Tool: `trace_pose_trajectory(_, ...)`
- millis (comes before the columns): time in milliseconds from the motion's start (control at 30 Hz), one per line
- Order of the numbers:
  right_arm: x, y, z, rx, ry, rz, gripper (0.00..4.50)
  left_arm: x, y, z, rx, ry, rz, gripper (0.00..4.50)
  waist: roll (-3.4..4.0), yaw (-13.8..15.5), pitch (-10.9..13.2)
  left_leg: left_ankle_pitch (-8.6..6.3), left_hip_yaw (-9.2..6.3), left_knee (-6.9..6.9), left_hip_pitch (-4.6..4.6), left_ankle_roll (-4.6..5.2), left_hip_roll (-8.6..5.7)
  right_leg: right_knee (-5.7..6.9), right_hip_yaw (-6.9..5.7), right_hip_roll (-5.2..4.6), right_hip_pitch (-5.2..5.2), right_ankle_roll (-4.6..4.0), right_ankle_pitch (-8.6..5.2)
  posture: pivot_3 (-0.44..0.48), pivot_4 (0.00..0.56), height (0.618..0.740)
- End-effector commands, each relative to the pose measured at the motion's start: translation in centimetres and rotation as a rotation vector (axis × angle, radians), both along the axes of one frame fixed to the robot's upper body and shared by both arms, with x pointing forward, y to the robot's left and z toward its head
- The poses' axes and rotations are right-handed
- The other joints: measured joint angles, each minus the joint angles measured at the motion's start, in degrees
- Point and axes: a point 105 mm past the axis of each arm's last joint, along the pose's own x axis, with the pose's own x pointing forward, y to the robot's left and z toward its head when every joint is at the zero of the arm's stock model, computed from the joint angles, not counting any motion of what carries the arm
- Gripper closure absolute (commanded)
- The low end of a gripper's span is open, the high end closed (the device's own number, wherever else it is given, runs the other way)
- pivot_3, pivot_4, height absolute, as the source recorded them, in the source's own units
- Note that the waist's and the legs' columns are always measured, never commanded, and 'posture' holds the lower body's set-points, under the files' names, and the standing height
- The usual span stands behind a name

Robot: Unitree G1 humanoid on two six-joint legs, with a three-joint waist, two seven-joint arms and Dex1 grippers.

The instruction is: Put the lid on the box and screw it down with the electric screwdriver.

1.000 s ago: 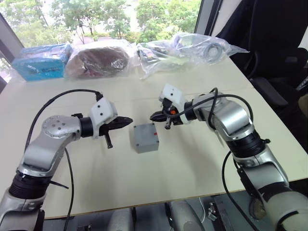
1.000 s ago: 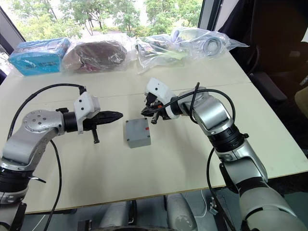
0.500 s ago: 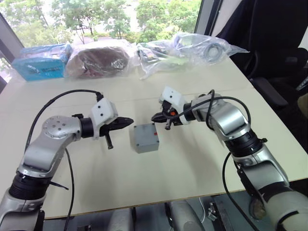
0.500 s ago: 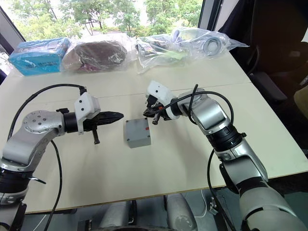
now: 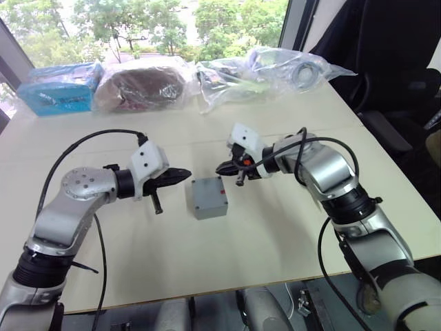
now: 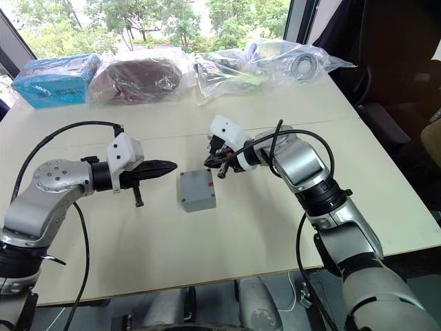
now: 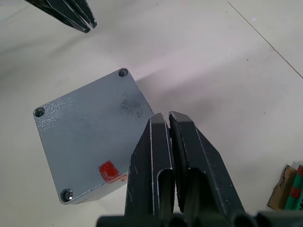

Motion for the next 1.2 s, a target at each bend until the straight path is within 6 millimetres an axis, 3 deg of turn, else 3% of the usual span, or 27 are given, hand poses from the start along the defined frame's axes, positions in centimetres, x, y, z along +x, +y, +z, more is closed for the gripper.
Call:
trace_pose_trajectory(33, -0.5, 0.9, 2.0, 0.025, -0.061, 0.042, 4.42, -0.3, -0.4, 1.1, -0.009, -0.048, -0.019, 4.50, 0.00, 0.00, 0.00, 0.00, 0.00, 0.00, 0.00, 0.00, 0.00, 0.00, 0.00, 0.00, 0.00, -0.01, -0.01, 0.000, 0.150, 0.740)
trace_pose_trajectory(1133, 0.5, 0.2, -1.8, -0.048, -0.015, 0.018, 4.42, -0.6, -0.6, 1.2, -0.018, -0.050, -0.020, 4.50, -0.02, 0.00, 0.01, 0.00, 0.00, 0.00, 0.00, 0.00, 0.00, -0.01, 0.00, 0.00, 0.00, -0.02, -0.01, 0.000, 0.150, 0.740)
trace_pose_trajectory(1200, 0.4, 0.1, -1.9, -0.048, -0.010, 0.019, 3.90, -0.8, -0.6, 1.1, -0.016, -0.045, -0.030, 4.50, -0.02, -0.02, 0.01, 0.00, 0.00, 0.00, 0.00, 0.00, 0.00, -0.01, 0.00, 0.00, 0.00, -0.02, -0.01, 0.000, 0.150, 0.740)
